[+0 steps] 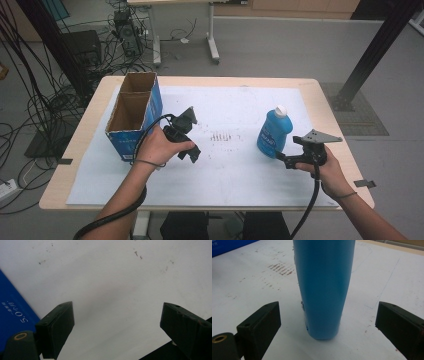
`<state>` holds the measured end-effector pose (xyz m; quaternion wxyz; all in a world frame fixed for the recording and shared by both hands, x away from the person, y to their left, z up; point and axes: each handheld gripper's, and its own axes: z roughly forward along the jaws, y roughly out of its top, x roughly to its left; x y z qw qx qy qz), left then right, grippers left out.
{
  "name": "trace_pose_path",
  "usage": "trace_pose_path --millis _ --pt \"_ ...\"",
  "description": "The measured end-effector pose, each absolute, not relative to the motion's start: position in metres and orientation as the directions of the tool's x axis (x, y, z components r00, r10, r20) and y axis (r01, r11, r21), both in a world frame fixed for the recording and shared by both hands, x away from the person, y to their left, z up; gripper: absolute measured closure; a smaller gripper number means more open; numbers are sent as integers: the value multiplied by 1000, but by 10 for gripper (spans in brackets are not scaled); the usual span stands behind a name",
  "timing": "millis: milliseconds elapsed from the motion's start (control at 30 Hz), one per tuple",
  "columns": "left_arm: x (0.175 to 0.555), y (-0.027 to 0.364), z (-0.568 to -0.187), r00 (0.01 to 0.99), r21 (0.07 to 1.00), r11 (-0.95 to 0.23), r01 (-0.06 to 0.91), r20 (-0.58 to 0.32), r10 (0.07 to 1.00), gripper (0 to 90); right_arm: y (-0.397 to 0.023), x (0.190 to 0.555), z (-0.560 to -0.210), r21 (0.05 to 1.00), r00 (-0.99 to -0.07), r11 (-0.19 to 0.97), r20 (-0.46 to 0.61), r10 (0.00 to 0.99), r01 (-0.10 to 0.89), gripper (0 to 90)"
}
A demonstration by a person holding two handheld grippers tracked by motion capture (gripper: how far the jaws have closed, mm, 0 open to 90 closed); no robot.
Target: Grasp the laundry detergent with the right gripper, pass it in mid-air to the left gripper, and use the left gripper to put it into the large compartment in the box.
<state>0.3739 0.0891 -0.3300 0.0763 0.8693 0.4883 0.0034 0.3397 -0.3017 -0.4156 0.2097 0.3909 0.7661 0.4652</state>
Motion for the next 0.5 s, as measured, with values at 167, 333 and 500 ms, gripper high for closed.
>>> trace_pose_path --millis 167,333,500 --pt "374 89 -328 525 134 -514 847 -67 848 125 -299 343 -419 876 -604 259 45 796 407 59" --pt "374 89 -328 524 134 -513 848 -71 848 125 -298 346 -421 877 -603 256 47 797 407 59" --pt "373 89 -328 523 131 -512 849 -71 849 125 -296 350 -425 878 -604 247 59 795 410 57"
